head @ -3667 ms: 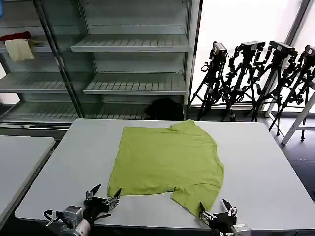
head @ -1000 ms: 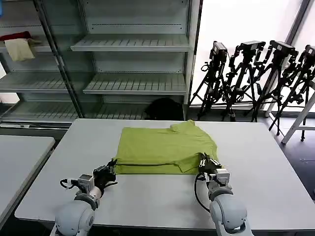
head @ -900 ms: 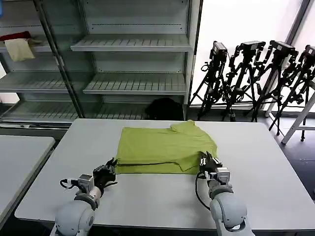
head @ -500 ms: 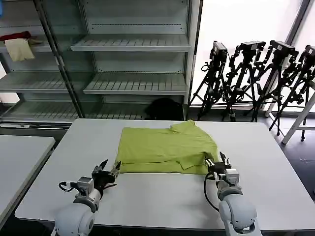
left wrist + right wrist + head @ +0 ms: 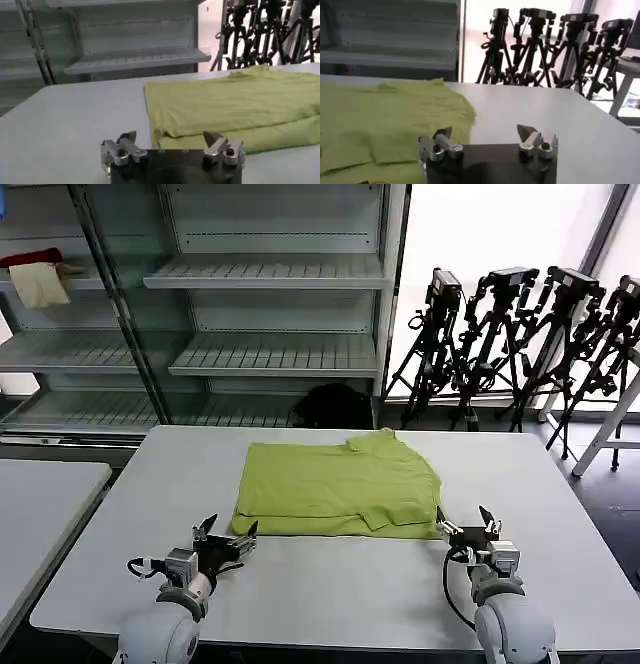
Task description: Fold and organize the clothes.
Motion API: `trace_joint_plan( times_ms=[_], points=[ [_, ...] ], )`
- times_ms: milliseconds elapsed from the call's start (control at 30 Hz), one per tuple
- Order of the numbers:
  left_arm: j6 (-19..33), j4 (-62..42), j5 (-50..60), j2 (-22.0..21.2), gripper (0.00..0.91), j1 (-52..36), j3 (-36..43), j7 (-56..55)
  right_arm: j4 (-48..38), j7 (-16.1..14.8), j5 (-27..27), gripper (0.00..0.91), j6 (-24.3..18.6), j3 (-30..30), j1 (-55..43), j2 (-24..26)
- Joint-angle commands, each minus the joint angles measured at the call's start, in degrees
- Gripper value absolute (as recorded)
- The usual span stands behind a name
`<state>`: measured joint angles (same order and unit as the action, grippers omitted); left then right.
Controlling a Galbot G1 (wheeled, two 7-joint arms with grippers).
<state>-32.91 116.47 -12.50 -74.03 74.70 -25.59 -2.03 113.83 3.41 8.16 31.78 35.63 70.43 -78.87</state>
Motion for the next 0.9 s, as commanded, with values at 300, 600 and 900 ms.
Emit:
trace_joint_plan(
  times_ms=[300, 600, 900],
  points=[
    [-0.2, -0.4, 2.8, 0.5, 0.907, 1.5, -0.3, 0.2, 2.3, -3.2, 1.6, 0.907, 0.4, 0.9, 6.7, -0.6],
    [-0.2, -1.2, 3.2, 0.1, 0.907, 0.8, 0.1, 0.2, -0.5, -4.7, -0.6, 0.635, -0.2, -0.7, 7.6, -1.3],
    [-0.2, -2.5, 3.7, 0.0, 0.03, 0.4, 0.7, 1.1, -0.2, -5.3, -3.4, 0.0, -0.5, -2.4, 7.8, -2.4]
  ],
)
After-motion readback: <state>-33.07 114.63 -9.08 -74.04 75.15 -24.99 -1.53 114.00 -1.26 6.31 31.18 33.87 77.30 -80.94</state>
